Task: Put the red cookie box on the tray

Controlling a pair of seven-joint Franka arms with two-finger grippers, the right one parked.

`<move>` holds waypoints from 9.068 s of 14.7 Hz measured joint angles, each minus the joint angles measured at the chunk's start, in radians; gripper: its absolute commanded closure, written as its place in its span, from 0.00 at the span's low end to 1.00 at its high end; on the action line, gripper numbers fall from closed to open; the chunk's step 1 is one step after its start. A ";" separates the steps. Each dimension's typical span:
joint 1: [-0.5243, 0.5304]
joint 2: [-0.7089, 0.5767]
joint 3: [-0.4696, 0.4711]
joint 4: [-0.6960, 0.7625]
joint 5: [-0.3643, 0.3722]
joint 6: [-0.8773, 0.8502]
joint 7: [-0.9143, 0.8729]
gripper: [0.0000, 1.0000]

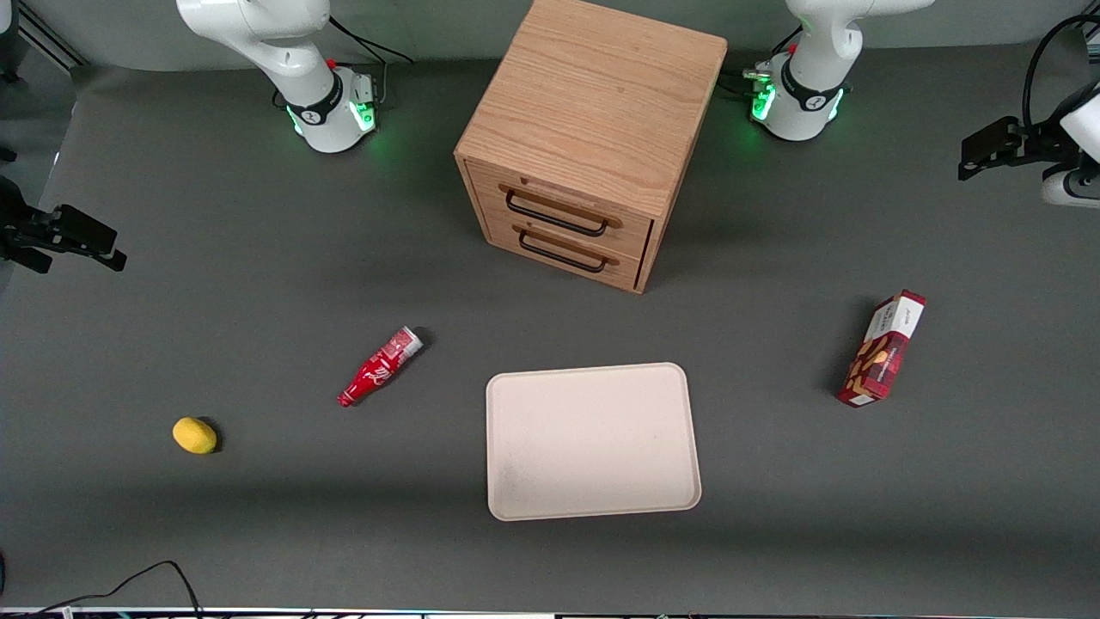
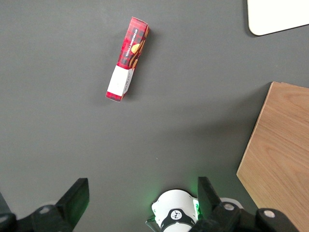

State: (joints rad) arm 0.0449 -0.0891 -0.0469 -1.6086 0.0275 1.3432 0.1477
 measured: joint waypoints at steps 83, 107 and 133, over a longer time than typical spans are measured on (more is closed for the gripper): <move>0.028 0.304 -0.213 0.223 -0.148 0.065 -0.326 1.00; -0.086 0.926 -0.461 0.202 0.421 0.930 -0.913 1.00; -0.057 0.234 -0.121 0.253 -0.011 0.071 -0.377 0.00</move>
State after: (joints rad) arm -0.0124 0.1451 -0.1679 -1.3560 0.0165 1.4146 -0.2294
